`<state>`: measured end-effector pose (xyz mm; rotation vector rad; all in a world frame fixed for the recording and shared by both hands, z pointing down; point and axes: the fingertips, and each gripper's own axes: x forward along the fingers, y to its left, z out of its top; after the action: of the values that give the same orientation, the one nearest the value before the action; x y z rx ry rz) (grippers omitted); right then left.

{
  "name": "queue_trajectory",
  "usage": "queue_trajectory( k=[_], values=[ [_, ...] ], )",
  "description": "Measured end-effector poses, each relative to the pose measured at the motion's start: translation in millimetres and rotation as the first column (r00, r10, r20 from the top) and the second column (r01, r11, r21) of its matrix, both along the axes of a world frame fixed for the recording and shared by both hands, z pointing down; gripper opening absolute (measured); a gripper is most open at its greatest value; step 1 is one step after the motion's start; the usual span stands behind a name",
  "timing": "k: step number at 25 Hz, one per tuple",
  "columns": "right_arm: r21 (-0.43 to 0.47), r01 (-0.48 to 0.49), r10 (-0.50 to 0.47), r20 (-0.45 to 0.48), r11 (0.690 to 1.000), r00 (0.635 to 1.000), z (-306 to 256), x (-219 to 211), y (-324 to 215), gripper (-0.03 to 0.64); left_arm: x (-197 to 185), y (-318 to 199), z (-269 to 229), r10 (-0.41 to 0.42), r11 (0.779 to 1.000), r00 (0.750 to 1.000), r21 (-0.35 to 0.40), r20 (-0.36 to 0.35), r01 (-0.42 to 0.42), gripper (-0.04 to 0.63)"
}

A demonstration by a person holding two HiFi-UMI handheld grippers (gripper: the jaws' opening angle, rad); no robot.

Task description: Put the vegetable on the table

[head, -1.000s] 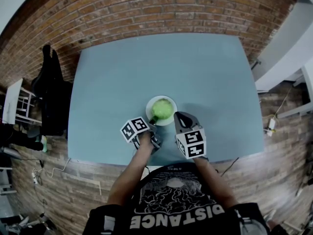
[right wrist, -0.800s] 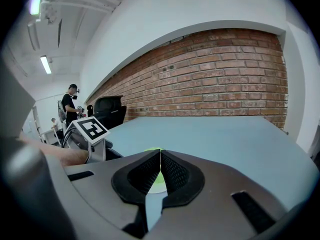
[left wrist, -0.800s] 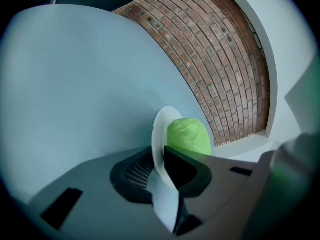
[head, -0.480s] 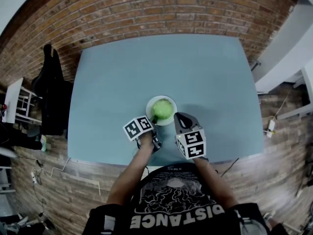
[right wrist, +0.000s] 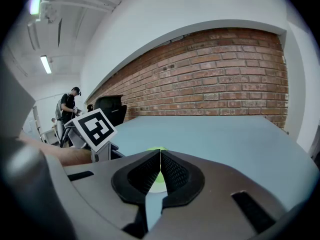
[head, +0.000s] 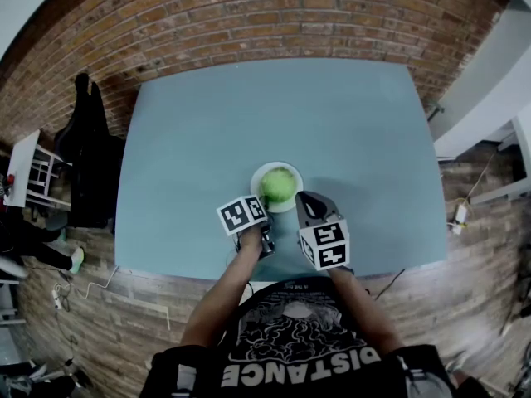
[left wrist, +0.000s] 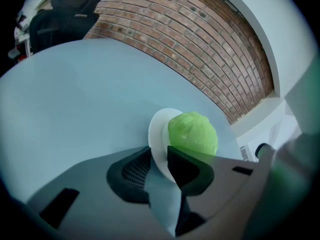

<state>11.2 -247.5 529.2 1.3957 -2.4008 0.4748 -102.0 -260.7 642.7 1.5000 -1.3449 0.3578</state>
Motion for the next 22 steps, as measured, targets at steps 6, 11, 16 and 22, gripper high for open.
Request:
queue_trajectory(
  k=[6, 11, 16, 22],
  values=[
    [-0.009, -0.010, 0.010, -0.002, 1.000, 1.000, 1.1, 3.2, 0.4, 0.009, 3.1, 0.8, -1.0, 0.052, 0.998, 0.995, 0.016, 0.084, -0.053, 0.095],
    [-0.010, -0.007, 0.007, 0.000, 1.000, 1.000, 1.4, 2.5, 1.1, 0.009, 0.1, 0.2, 0.3, 0.082, 0.997, 0.981, -0.007, 0.177, -0.082, 0.100],
    [-0.007, -0.009, 0.009, -0.002, 1.000, 1.000, 1.2, 2.4, 0.8, 0.009, -8.9, -13.7, -12.5, 0.138, 0.981, 0.913, 0.074, 0.385, -0.179, 0.101],
    [-0.006, -0.005, 0.005, -0.001, 1.000, 1.000, 1.5, 0.8, 1.9, 0.009, -10.2, -16.1, -29.1, 0.134, 0.967, 0.912, 0.149, 0.387, -0.206, 0.101]
  ],
)
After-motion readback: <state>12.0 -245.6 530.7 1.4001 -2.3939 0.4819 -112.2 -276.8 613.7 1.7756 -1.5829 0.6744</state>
